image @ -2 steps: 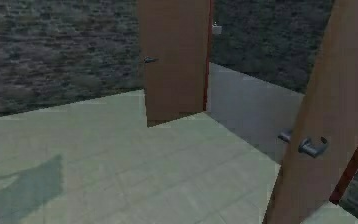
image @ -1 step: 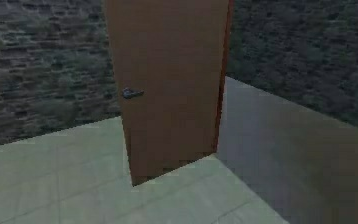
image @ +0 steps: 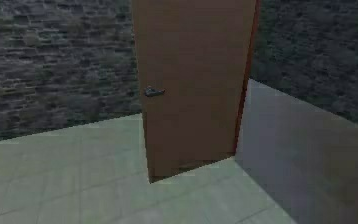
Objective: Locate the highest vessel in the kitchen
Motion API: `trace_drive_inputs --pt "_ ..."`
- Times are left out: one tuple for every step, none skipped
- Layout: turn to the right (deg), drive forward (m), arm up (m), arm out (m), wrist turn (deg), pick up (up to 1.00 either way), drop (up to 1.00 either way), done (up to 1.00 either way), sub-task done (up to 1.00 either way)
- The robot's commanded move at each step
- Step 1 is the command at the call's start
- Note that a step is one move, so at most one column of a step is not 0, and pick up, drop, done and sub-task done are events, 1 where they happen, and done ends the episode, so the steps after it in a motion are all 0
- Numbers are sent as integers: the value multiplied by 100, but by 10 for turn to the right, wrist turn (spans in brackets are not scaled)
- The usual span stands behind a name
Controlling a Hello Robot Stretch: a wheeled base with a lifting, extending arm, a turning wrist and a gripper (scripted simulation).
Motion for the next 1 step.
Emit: trace_drive_inputs --pt "0 35 0 0 0 0 0 0 0"
